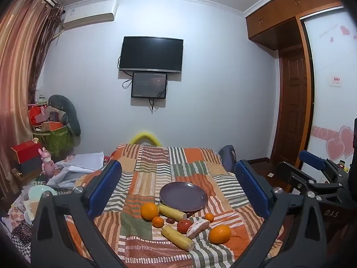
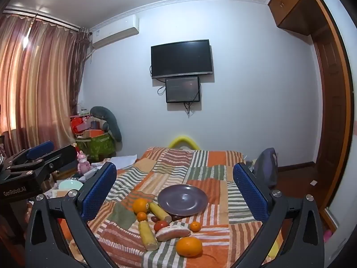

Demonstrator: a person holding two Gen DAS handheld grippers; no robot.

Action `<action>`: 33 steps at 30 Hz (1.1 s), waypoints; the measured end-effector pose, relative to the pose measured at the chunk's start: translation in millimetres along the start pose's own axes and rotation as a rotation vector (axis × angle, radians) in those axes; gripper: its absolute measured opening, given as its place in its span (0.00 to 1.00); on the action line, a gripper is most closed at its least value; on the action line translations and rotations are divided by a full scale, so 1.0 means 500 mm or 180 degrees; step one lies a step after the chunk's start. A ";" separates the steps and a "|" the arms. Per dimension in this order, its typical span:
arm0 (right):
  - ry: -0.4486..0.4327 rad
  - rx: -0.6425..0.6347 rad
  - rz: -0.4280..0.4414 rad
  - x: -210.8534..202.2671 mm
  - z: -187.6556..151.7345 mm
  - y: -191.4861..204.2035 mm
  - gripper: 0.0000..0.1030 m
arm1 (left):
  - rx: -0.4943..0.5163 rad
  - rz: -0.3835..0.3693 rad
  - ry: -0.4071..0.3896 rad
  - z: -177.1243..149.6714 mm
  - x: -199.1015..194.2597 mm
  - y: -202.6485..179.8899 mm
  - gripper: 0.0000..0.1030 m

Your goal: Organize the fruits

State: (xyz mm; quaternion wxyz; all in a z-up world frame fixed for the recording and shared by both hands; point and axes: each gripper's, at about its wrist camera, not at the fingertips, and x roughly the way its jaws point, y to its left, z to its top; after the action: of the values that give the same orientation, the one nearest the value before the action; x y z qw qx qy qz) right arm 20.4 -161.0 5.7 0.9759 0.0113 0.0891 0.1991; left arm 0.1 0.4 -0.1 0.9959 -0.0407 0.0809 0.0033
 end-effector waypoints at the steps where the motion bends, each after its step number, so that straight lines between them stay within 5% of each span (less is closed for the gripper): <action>1: -0.0002 -0.0006 -0.0003 0.000 0.000 0.000 1.00 | 0.0001 0.0001 0.0000 0.000 0.000 0.000 1.00; 33: -0.0003 0.0001 -0.0020 0.002 0.001 -0.004 1.00 | 0.0061 -0.0058 0.0022 0.000 0.002 -0.002 1.00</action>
State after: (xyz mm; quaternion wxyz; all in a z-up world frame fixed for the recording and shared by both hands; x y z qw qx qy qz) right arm 22.0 -162.7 5.7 0.9765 0.0113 0.0887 0.1959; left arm 1.0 -0.3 -0.2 0.9959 -0.0319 0.0840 -0.0067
